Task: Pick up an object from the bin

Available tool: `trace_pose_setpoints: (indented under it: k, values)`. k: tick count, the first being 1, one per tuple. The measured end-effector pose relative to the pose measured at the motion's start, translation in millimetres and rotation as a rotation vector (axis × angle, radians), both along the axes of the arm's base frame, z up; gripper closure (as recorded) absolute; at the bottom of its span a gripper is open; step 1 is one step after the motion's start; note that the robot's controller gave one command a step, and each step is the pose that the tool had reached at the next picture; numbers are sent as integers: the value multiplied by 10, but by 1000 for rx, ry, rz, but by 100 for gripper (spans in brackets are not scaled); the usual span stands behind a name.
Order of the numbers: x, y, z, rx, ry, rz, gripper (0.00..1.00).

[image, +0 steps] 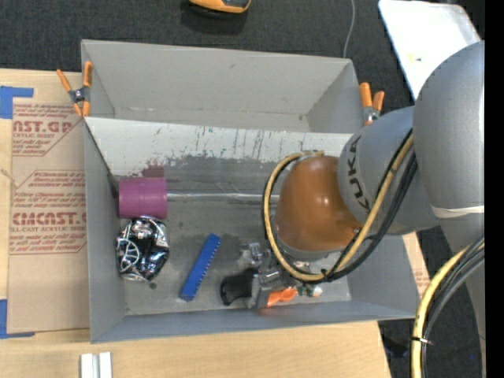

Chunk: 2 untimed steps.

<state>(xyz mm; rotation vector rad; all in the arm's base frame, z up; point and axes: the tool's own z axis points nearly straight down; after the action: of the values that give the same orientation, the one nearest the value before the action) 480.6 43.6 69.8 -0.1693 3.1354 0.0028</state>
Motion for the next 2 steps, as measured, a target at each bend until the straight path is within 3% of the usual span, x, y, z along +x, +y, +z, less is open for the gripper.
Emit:
trace_pose_setpoints:
  k: [1,2]
  values:
    - [0,-1,0,0,0,0,100]
    - [71,-961,-7,0,1,92,100]
